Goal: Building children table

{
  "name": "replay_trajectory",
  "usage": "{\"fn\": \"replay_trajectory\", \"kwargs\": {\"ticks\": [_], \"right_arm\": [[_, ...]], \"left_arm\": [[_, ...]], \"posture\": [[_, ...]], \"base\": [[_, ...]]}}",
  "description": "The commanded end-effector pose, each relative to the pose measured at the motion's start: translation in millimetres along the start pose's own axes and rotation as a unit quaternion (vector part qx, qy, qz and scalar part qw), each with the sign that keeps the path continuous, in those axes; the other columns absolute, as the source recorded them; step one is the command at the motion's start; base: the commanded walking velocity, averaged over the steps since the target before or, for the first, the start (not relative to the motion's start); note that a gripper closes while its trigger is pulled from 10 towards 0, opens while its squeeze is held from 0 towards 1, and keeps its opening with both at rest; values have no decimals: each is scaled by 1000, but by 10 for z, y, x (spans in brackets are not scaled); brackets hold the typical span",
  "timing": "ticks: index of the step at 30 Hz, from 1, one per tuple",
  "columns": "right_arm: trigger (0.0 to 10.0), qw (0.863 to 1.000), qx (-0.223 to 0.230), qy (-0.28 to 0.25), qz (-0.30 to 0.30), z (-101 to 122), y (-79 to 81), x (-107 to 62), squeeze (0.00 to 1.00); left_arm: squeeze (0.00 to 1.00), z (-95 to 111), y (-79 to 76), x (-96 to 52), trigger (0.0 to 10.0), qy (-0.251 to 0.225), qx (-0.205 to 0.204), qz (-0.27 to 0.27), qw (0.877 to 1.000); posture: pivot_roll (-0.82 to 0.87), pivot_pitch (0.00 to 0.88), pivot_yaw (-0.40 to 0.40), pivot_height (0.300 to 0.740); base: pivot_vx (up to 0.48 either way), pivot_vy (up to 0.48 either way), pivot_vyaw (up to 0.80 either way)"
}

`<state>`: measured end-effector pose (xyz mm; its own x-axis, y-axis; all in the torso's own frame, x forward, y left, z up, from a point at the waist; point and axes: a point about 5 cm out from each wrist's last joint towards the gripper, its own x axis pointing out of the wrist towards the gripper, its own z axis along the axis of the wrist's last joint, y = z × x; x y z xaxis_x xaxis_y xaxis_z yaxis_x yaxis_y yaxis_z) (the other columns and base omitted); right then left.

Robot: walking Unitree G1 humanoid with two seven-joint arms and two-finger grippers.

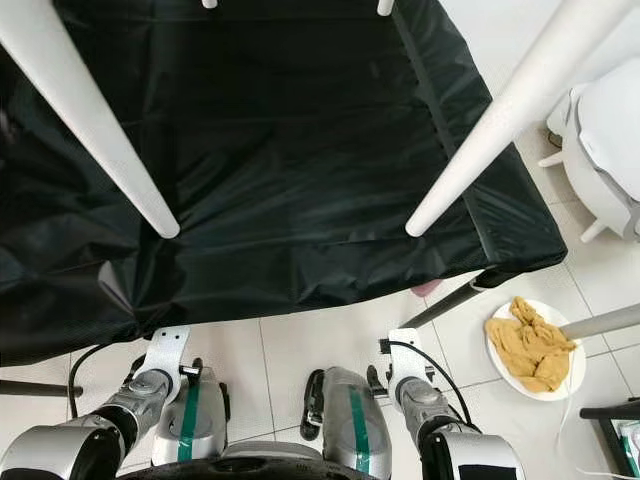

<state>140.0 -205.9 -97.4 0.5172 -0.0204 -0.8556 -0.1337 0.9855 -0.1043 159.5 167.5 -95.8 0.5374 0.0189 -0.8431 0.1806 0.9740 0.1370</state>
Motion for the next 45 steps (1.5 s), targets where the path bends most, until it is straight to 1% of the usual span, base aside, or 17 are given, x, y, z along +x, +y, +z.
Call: {"fn": "replay_trajectory", "kwargs": {"ticks": [1, 15, 19, 37, 38, 45], "right_arm": [[10000, 1000, -1, 23, 7, -107, 53, -14, 0], [10000, 1000, 1, 19, 5, -100, 32, -16, 0], [10000, 1000, -13, 20, 8, -94, 43, -14, 0], [10000, 1000, -17, 10, 8, -45, 33, -5, 0], [10000, 1000, -8, 9, 5, -42, 30, -5, 0], [10000, 1000, -10, 9, 6, -37, 33, -3, 0]], "left_arm": [[0, -125, -10, -22, 10000, 23, 5, -1, 1000], [0, -128, -3, -22, 10000, 24, 3, 1, 1000], [0, -127, 2, -21, 10000, 25, 4, 1, 1000], [0, -137, 2, -23, 10000, 27, -1, 3, 1000], [0, -140, -1, -24, 10000, 27, -2, 4, 1000], [0, -150, -3, -27, 10000, 27, -5, 4, 1000]], "posture": [[83, 46, -33, 740], [84, 43, -36, 740], [83, 41, -36, 740], [89, 35, -42, 740], [91, 36, -44, 740], [95, 32, -48, 740]], "base": [[0, -296, 0], [0, -309, 0], [0, -315, 0], [0, -314, 800], [0, -315, 0], [0, -292, 0]]}}
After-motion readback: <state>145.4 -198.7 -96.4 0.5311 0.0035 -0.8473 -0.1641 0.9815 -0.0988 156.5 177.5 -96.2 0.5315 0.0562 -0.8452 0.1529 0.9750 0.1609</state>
